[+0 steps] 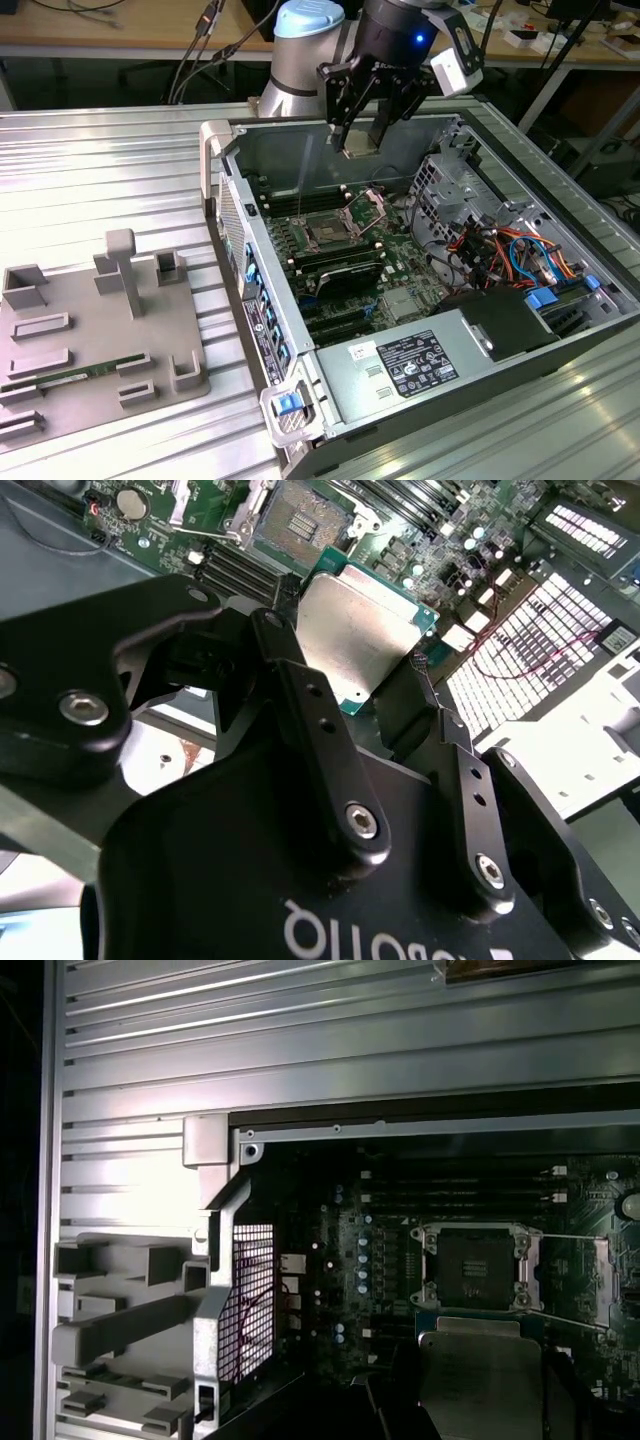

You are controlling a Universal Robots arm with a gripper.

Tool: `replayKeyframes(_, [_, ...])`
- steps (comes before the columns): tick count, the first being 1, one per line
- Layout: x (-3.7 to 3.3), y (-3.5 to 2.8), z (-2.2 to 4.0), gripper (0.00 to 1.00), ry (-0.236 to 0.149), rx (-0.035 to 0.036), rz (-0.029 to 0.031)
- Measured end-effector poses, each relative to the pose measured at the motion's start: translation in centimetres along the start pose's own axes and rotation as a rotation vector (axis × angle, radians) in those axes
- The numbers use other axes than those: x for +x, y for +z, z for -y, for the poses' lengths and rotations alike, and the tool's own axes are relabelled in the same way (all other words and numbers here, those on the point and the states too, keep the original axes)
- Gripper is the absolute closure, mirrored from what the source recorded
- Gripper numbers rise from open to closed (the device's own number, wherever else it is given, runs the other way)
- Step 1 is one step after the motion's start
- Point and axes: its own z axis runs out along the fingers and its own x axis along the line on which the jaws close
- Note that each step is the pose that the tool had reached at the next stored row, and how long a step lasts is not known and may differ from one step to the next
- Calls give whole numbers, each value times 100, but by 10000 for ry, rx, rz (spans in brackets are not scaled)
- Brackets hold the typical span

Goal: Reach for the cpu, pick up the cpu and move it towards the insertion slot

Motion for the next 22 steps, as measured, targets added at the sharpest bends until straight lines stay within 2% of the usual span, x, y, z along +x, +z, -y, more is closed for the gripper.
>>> replayKeyframes(13, [-14,1,-13,45,-1,-1,0])
replayKeyframes(19, [-28,2,-62,45,-1,-1,0])
replayKeyframes(22, [-48,3,-106,45,0,0,0])
